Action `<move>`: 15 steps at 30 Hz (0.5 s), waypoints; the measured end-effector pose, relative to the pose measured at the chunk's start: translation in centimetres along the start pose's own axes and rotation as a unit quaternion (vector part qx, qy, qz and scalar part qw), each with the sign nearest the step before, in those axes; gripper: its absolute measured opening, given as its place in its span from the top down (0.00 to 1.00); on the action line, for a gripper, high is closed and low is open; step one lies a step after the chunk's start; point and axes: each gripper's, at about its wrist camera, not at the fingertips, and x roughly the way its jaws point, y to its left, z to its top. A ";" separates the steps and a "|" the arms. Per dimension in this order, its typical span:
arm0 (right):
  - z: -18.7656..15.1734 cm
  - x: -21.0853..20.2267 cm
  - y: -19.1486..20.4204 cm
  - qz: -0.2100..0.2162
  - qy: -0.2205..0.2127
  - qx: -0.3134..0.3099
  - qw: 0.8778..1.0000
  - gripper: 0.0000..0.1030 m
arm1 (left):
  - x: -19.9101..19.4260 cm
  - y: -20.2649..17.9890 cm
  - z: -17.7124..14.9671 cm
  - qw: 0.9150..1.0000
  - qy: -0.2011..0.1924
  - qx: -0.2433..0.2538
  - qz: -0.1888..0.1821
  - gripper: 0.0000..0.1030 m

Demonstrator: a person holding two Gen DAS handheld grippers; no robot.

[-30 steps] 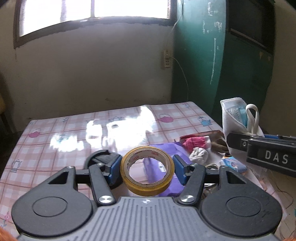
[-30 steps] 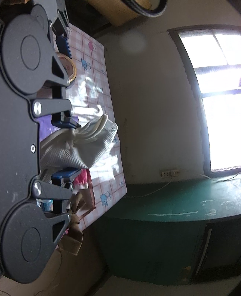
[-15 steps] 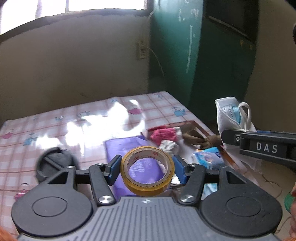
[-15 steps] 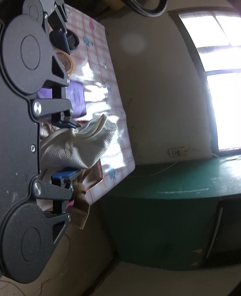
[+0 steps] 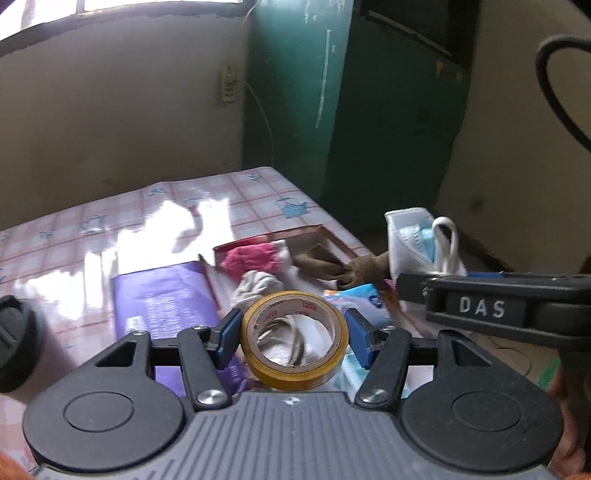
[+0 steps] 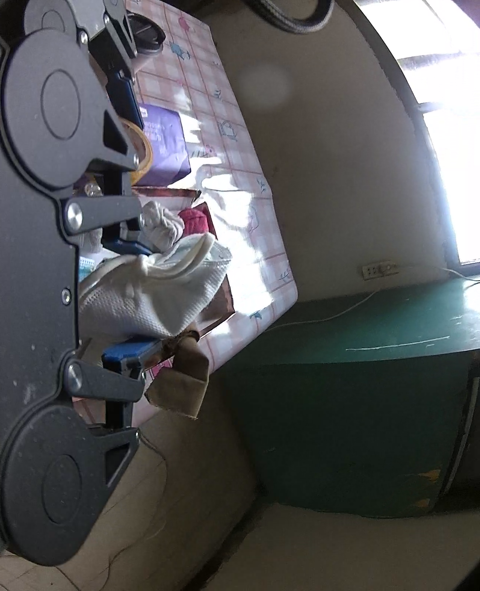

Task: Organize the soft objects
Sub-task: 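Lower the tape roll and mesh bag into the box and open both tools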

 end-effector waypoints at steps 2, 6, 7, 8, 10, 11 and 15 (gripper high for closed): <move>0.0 0.4 -0.3 0.003 0.003 0.003 1.000 0.38 | 0.4 -0.2 -0.2 1.000 -0.002 0.002 -0.014 0.40; -0.1 0.5 -0.6 0.013 0.006 0.009 1.000 0.30 | 0.7 -0.3 -0.6 1.000 -0.005 0.006 -0.023 0.22; -0.2 0.5 -0.6 0.014 0.007 0.009 1.000 0.30 | 0.6 -0.2 -0.6 1.000 -0.006 0.004 -0.025 0.21; -0.2 0.4 -0.6 0.014 0.006 0.011 1.000 0.30 | 0.6 -0.2 -0.6 1.000 -0.005 0.001 -0.023 0.21; -0.2 0.1 -0.7 0.014 0.002 0.015 1.000 0.30 | 0.3 0.0 -0.6 1.000 -0.001 -0.003 -0.022 0.21; -0.2 -0.2 -0.6 0.015 -0.001 0.017 1.000 0.30 | 0.1 0.1 -0.6 1.000 -0.002 -0.003 -0.022 0.20; -0.2 -1.9 0.2 0.010 -0.017 0.000 1.000 0.29 | -1.5 0.5 -0.6 1.000 -0.003 -0.010 0.007 0.09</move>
